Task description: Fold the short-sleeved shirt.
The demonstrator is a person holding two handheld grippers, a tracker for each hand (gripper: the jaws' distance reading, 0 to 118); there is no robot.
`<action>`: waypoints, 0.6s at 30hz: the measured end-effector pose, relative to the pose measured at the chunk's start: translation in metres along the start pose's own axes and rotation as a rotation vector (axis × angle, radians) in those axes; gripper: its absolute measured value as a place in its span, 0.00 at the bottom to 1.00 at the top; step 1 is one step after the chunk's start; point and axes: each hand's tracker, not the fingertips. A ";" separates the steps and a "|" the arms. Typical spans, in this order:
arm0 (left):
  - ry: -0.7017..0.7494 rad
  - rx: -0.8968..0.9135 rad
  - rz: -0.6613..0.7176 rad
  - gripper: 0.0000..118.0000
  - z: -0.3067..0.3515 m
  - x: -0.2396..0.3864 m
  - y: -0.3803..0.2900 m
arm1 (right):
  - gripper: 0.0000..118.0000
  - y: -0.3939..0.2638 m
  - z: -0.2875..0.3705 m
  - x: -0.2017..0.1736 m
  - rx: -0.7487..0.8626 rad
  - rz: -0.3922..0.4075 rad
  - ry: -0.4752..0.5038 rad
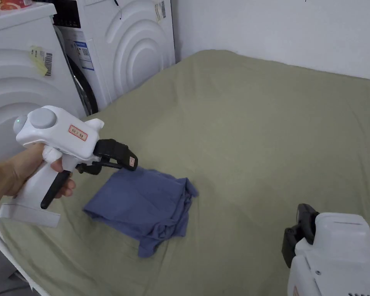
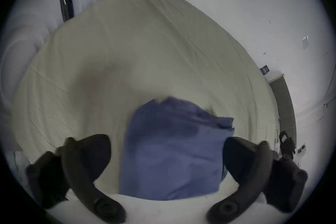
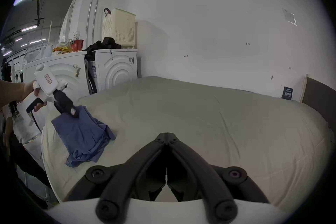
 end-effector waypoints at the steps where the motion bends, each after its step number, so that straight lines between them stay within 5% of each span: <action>1: -0.018 0.059 -0.013 1.00 0.008 0.005 -0.004 | 0.00 0.001 0.004 0.003 0.000 0.000 0.000; 7: -0.028 0.116 -0.045 0.94 0.034 0.074 -0.024 | 0.00 0.013 0.036 0.034 0.023 -0.026 -0.022; 8: -0.045 0.145 -0.071 0.81 0.037 0.095 -0.030 | 0.00 0.016 0.046 0.043 0.032 -0.026 -0.026; 9: -0.102 0.148 -0.097 0.58 0.039 0.119 -0.037 | 0.00 0.019 0.057 0.052 0.045 -0.023 -0.036; 10: -0.149 0.147 -0.122 0.20 0.039 0.135 -0.038 | 0.00 0.022 0.067 0.063 0.056 -0.023 -0.042; 11: -0.141 0.159 -0.173 0.01 0.034 0.163 -0.043 | 0.00 0.026 0.079 0.075 0.062 -0.026 -0.053; 18: -0.280 0.312 -0.330 0.01 0.007 0.377 -0.127 | 0.00 0.040 0.180 0.187 0.062 -0.034 -0.179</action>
